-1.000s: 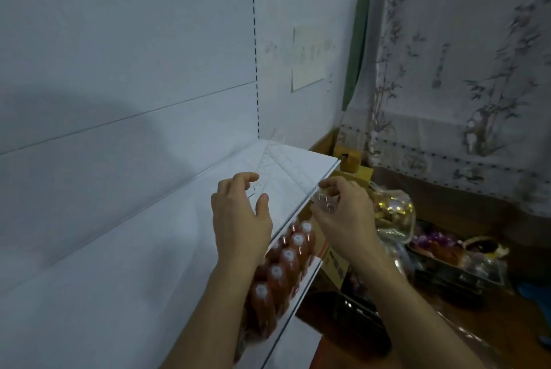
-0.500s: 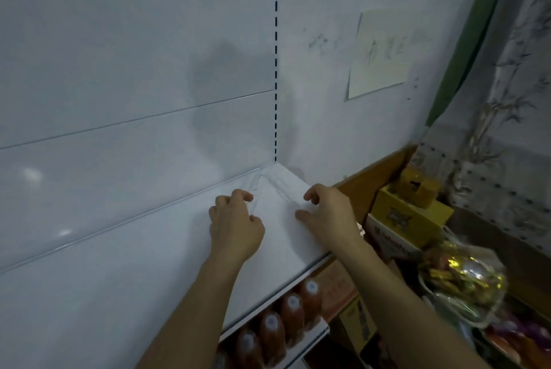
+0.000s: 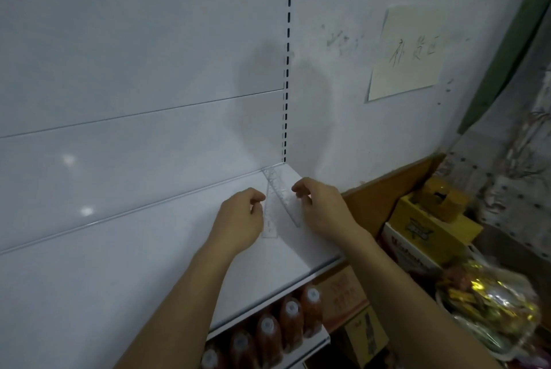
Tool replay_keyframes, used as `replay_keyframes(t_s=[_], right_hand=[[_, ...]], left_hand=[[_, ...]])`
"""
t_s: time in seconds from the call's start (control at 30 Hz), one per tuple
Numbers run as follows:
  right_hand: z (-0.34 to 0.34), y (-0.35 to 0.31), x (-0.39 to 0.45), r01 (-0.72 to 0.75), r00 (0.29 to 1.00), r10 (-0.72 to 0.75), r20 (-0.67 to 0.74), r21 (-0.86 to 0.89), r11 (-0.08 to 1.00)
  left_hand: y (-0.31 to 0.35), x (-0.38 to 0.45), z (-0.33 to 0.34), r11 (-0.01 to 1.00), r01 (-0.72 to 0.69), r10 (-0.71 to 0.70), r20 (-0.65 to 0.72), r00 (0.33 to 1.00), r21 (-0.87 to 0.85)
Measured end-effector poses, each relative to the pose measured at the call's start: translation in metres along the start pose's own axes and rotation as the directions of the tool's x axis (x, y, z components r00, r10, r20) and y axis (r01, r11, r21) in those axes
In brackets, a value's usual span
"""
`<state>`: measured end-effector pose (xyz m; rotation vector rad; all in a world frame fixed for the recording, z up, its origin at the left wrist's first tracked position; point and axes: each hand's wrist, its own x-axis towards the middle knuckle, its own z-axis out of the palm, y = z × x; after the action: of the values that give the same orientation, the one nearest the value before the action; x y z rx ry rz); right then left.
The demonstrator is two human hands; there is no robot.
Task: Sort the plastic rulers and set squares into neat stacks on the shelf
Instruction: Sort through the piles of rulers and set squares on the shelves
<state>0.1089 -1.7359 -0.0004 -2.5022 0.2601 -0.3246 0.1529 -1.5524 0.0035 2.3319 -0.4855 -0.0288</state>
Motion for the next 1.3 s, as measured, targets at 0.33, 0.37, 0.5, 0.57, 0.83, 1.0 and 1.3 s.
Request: replay_keyframes(t_s=[0.33, 0.37, 0.5, 0.57, 0.83, 1.0, 1.3], right_hand=[[0.046, -0.132, -0.017, 0.356, 0.925, -0.331, 0.188, -0.116, 0.927], [0.058, -0.155, -0.023, 0.404, 0.9, -0.377, 0.218, -0.092, 0.91], [0.111, -0.252, -0.059, 0.566, 0.788, -0.54, 0.297, -0.005, 0.824], [0.139, -0.3, -0.082, 0.623, 0.734, -0.597, 0.325, 0.031, 0.782], [0.252, -0.494, -0.185, 0.815, 0.459, -0.772, 0.441, 0.137, 0.563], [0.315, -0.618, -0.263, 0.888, 0.217, -0.832, 0.51, 0.251, 0.385], [0.405, -0.795, -0.4, 0.891, -0.192, -0.842, 0.505, 0.449, 0.066]], left_hand=[[-0.11, -0.074, -0.144, 0.911, 0.151, -0.067, -0.224, 0.972, 0.383], [-0.125, -0.091, -0.163, 0.897, 0.181, -0.086, -0.242, 0.966, 0.403], [-0.186, -0.173, -0.239, 0.854, 0.303, -0.165, -0.331, 0.929, 0.422], [-0.214, -0.218, -0.275, 0.828, 0.356, -0.201, -0.364, 0.909, 0.433], [-0.317, -0.408, -0.415, 0.707, 0.588, -0.374, -0.498, 0.783, 0.394], [-0.356, -0.541, -0.49, 0.547, 0.758, -0.519, -0.565, 0.641, 0.357], [-0.392, -0.711, -0.576, 0.272, 0.947, -0.584, -0.752, 0.305, 0.172]])
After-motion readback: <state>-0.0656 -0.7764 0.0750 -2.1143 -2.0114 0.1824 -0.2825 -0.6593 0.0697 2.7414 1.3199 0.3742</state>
